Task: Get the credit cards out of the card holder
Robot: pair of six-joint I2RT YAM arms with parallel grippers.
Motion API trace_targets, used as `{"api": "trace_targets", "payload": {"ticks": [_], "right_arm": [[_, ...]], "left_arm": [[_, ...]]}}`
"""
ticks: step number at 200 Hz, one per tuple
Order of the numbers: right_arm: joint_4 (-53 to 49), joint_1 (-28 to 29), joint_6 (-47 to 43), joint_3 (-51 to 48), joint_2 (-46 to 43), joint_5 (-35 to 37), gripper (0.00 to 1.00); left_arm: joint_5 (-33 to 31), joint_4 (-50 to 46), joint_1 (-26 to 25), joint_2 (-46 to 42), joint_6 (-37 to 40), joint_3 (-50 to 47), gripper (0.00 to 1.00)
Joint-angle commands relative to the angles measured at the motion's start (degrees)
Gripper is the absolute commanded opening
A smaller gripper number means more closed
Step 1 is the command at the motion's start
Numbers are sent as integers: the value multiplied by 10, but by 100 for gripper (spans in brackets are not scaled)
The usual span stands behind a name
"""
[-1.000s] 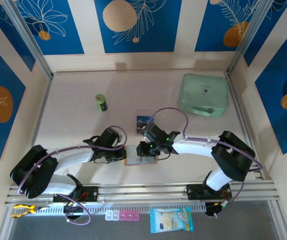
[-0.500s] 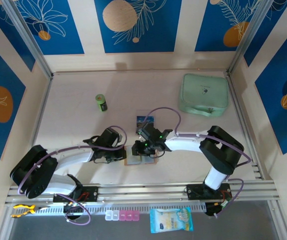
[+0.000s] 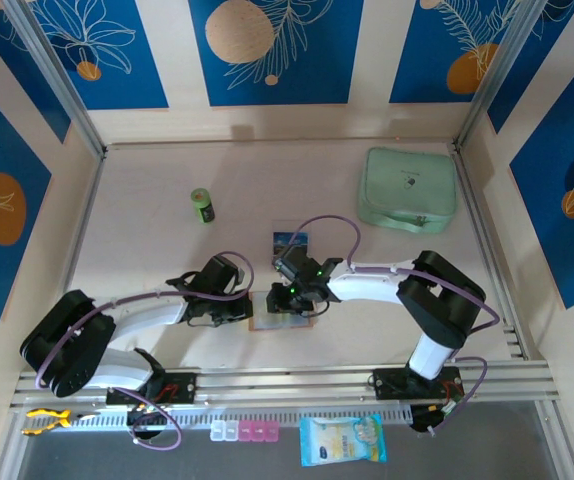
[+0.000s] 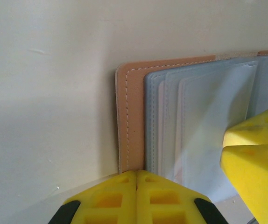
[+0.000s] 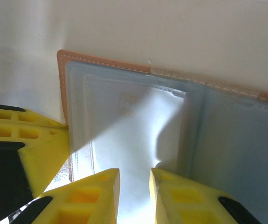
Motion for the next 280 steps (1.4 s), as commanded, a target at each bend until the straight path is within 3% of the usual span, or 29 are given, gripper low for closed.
{"api": "trace_targets", "payload": {"ticks": [1,78,141,218,280], "right_arm": [[-29,-4,2,-3,-17,14,25],[-4,-19,-1,-29,-19,-5,25],[23,-24,0,-51,-23,-20,25],[61,-34,3,-74,-30,-40,25],[112,-45,11,-101,-40,-71,25]], "left_arm": [[-5,-27,5,0,13,2,5],[-11,-57,6,-30,14,25,8],[9,-38,4,-47,-5,50,18],[47,24,-7,6,-27,59,32],[52,30,-8,37,-29,57,36]]}}
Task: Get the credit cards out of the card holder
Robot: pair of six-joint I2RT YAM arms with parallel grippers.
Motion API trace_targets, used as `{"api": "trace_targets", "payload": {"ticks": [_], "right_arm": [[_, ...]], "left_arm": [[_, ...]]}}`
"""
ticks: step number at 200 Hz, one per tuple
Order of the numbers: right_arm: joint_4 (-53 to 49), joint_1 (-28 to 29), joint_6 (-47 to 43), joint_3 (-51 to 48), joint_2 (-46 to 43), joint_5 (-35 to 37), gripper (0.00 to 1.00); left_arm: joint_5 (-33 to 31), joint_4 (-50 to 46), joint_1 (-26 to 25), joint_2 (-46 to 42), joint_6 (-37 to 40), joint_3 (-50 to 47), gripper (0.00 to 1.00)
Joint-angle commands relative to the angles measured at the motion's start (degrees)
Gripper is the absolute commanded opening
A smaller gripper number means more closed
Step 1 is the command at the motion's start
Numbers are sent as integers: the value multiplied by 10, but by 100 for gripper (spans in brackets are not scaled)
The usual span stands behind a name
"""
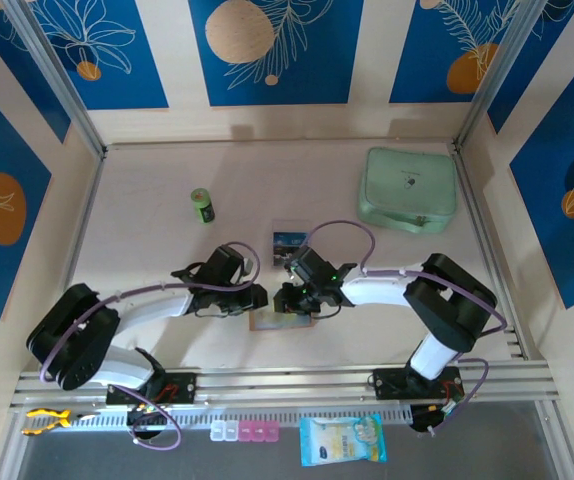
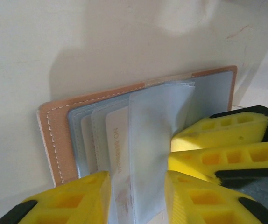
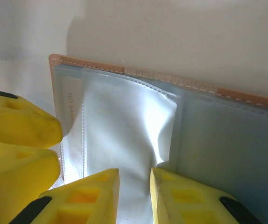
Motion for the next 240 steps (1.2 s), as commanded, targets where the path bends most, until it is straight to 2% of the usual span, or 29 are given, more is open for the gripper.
{"api": "trace_targets", "payload": {"ticks": [1,97,118,195,240], "right_arm": [[13,-7,9,-18,-9,-23,25],[93,-24,25,-64,-24,-57,26],[100,-25,25,-66,-26,-62,25],[96,-25,26,-72,-50,-58,26],[44,-27,13,-66,-103,-26,28]], "left_arm": [[17,13,-4,9,-7,8,36],[47,60,-4,40,-27,6,35],[53,69,-4,44,-33,4,31],[60,78,-4,33,-42,5,27],[63,69,-6,19,-44,16,28]]}}
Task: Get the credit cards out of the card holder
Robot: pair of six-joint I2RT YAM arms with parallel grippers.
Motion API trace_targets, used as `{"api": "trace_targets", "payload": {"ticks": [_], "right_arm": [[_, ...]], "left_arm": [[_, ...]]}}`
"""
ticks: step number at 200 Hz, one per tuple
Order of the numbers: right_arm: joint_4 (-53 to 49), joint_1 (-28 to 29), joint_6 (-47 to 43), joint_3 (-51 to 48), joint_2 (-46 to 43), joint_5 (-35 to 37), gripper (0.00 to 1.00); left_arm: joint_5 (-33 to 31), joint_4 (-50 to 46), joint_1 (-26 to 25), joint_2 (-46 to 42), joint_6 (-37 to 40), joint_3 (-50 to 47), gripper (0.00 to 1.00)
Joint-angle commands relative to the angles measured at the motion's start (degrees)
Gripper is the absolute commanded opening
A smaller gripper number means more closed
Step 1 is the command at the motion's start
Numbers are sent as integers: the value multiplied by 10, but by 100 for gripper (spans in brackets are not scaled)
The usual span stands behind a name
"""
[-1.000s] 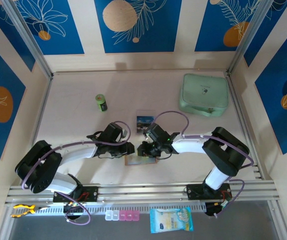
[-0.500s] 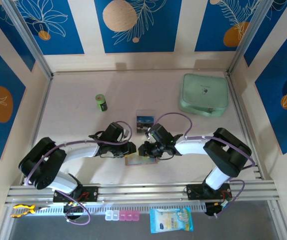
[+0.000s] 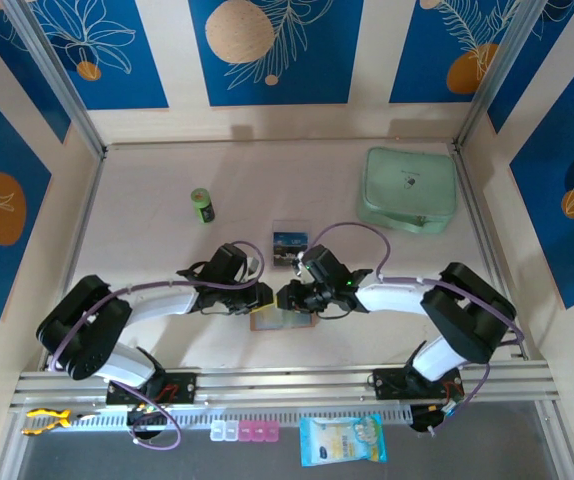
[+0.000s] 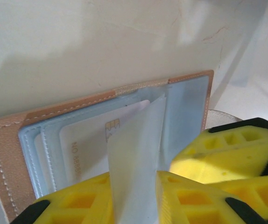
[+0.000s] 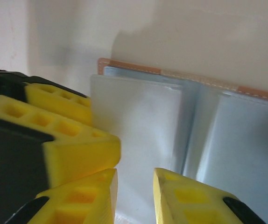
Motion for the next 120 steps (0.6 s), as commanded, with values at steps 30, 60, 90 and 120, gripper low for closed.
{"api": "trace_targets", "payload": {"ticks": [30,60,90,120], "right_arm": [[-85,-10,-19,0,-76,38,28],[-125,-24,-30,-5,-122,59,29],[-153,-49,-35,-20,-168,65,30],[-175,-85,-39,-42,-209,56,31]], "left_arm": [[14,-7,-11,-13,-4,27,31],[15,-7,-22,-4,-6,42,36],[15,-1,-31,10,-12,58,41],[17,9,-42,29,-14,72,47]]}}
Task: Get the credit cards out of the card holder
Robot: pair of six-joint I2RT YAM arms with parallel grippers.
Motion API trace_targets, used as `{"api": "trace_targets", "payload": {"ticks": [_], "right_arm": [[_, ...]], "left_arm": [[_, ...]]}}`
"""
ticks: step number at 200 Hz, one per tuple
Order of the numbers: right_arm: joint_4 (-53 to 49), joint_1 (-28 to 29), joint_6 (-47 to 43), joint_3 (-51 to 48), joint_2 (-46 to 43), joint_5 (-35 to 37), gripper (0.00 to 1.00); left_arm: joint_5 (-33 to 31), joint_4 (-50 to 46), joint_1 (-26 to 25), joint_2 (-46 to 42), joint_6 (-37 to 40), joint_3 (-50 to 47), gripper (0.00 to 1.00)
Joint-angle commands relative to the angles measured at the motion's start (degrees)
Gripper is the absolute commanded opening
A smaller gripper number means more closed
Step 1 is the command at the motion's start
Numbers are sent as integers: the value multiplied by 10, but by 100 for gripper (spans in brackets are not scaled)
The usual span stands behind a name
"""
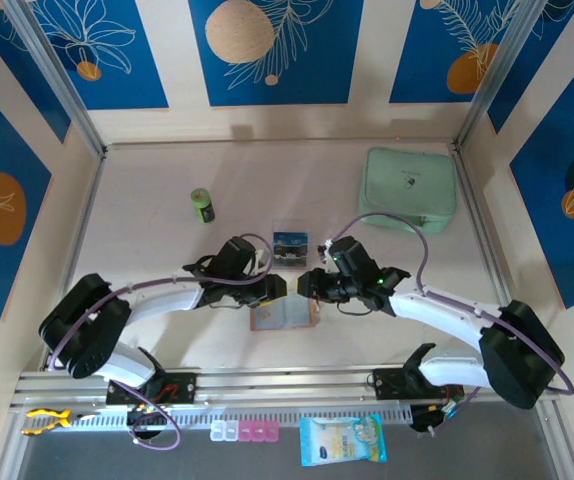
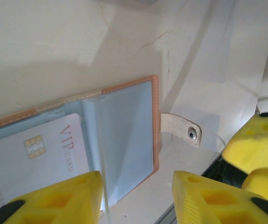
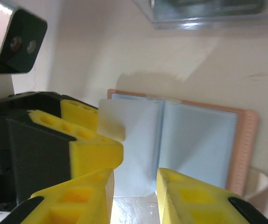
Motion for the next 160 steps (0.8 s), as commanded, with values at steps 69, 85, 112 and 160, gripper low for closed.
{"api": "trace_targets", "payload": {"ticks": [69,85,112,160], "right_arm": [[-85,-92,-28,-57,-113,-31,34],[-91,-99,-28,-60,-123,-34,35],[-96,-107,-28,-67,-138,-37,37],[-100,-118,-29,-77,-153,-44,38]], "left_arm": [[12,26,-34,66,-15,54,53],[13,29,-38,78,-15,63,54],[15,40,-44,97,-19,71,54],[18,59,-49,134,-23,74,55]]}}
